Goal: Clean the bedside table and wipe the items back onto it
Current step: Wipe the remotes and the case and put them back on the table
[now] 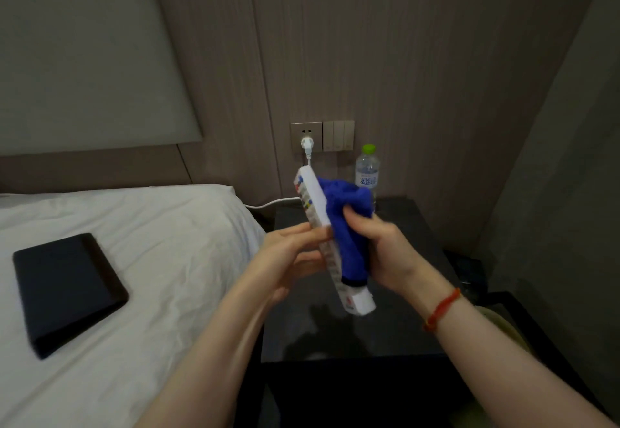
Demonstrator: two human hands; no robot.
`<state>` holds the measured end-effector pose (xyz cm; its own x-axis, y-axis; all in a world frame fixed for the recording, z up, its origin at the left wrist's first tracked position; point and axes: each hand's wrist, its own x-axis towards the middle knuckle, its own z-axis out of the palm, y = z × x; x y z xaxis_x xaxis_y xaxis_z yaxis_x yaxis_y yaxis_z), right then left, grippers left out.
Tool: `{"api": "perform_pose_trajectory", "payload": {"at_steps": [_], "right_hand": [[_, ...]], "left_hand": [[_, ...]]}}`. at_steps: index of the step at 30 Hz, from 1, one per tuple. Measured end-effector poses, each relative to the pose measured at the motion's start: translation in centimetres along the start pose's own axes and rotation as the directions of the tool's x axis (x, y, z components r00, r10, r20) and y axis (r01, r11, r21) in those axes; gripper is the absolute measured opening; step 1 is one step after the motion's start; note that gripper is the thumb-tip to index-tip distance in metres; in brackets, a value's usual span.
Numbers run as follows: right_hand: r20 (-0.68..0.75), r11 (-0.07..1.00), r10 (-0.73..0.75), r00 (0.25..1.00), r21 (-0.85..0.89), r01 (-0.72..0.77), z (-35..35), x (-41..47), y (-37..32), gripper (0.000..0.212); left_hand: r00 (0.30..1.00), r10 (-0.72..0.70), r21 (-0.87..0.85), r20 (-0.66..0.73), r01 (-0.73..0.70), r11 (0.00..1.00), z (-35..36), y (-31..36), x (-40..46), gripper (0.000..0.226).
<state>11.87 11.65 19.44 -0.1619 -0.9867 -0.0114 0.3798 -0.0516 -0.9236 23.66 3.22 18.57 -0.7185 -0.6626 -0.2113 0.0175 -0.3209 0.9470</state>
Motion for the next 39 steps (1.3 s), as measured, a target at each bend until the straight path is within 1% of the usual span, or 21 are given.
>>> {"api": "perform_pose_trajectory", "payload": {"at_steps": [2,3,4,6,7,10,12,13,15,18,20,21,22,23,25,26,29,31,33,36,39], "right_hand": [[0.028,0.999,-0.019,0.999,-0.031,0.020,0.0,-1.0,1.8,0.025],[0.023,0.990,-0.037,0.999,-0.136,0.039,0.0,-1.3,2.6,0.030],[0.002,0.955,-0.053,0.999,-0.292,0.051,-0.1,-1.3,3.4,0.038],[-0.074,0.804,-0.066,0.995,-0.594,0.009,0.1,-0.9,4.0,0.057],[-0.131,0.722,-0.087,0.987,-0.691,-0.028,0.4,-0.7,3.8,0.062],[-0.251,0.560,-0.229,0.941,-0.825,-0.083,1.4,0.0,3.1,0.059],[-0.274,0.549,-0.260,0.926,-0.831,-0.092,1.7,0.2,3.1,0.058],[-0.275,0.589,-0.237,0.932,-0.803,-0.087,1.6,0.3,3.3,0.059],[-0.247,0.725,-0.130,0.960,-0.685,-0.078,1.4,0.2,3.6,0.060],[-0.081,0.911,0.100,0.992,-0.392,-0.124,0.6,-0.5,3.5,0.056],[0.050,0.968,0.169,0.984,-0.195,-0.156,-0.1,-0.9,3.5,0.051],[0.078,0.975,0.177,0.981,-0.149,-0.164,-0.3,-1.0,3.5,0.046],[0.065,0.970,0.173,0.983,-0.185,-0.159,-0.3,-1.1,3.6,0.040],[0.011,0.944,0.141,0.990,-0.303,-0.131,-0.2,-1.1,3.7,0.037],[-0.122,0.823,-0.005,0.993,-0.564,-0.065,0.1,-0.9,3.9,0.034],[-0.171,0.765,-0.096,0.981,-0.643,-0.037,0.4,-0.6,3.9,0.035],[-0.239,0.691,-0.270,0.933,-0.723,0.015,1.1,0.2,3.7,0.042],[-0.263,0.669,-0.284,0.922,-0.744,-0.006,1.3,0.4,3.8,0.042],[-0.283,0.630,-0.243,0.928,-0.773,-0.071,1.4,0.1,4.5,0.038],[-0.290,0.601,-0.204,0.935,-0.791,-0.114,1.5,-0.9,5.7,0.036],[-0.281,0.566,-0.188,0.941,-0.814,-0.130,1.1,-1.3,5.8,0.041]], "left_hand": [[0.996,0.016,-0.041,-0.084,-0.019,0.999,-0.5,0.5,0.3,0.040],[0.992,0.025,-0.039,-0.127,-0.030,0.999,-0.5,0.6,0.3,0.033],[0.985,0.028,-0.015,-0.173,-0.031,0.999,-0.3,0.6,0.3,0.027],[0.963,0.060,0.101,-0.263,-0.035,0.994,0.3,0.1,0.5,0.020],[0.950,0.097,0.167,-0.298,-0.048,0.985,0.6,-0.2,0.6,0.019],[0.929,0.174,0.298,-0.327,-0.074,0.952,1.4,0.0,0.5,0.024],[0.921,0.201,0.321,-0.334,-0.089,0.943,1.4,0.7,0.5,0.027],[0.915,0.221,0.337,-0.338,-0.102,0.936,1.3,1.0,0.6,0.028],[0.906,0.238,0.346,-0.350,-0.111,0.932,1.0,1.4,0.5,0.029],[0.901,0.212,0.341,-0.378,-0.078,0.937,0.5,1.2,0.4,0.026],[0.903,0.185,0.330,-0.388,-0.052,0.943,0.2,0.9,0.3,0.027],[0.905,0.174,0.322,-0.388,-0.043,0.946,0.1,0.7,0.3,0.027],[0.908,0.166,0.323,-0.385,-0.036,0.946,0.0,0.6,0.3,0.028],[0.909,0.166,0.331,-0.383,-0.033,0.943,0.1,0.4,0.2,0.029],[0.898,0.192,0.370,-0.395,-0.036,0.928,0.3,0.0,0.3,0.031],[0.889,0.208,0.389,-0.408,-0.037,0.921,0.4,-0.3,0.4,0.032],[0.880,0.212,0.356,-0.426,-0.053,0.933,0.9,-0.8,0.5,0.032],[0.872,0.215,0.320,-0.439,-0.071,0.945,0.9,-0.6,0.5,0.032],[0.858,0.212,0.260,-0.469,-0.095,0.961,0.5,-0.3,0.4,0.028],[0.872,0.147,0.147,-0.468,-0.087,0.985,0.0,0.0,0.3,0.024],[0.873,0.097,0.090,-0.478,-0.061,0.994,-0.1,-0.2,0.1,0.024]]}}
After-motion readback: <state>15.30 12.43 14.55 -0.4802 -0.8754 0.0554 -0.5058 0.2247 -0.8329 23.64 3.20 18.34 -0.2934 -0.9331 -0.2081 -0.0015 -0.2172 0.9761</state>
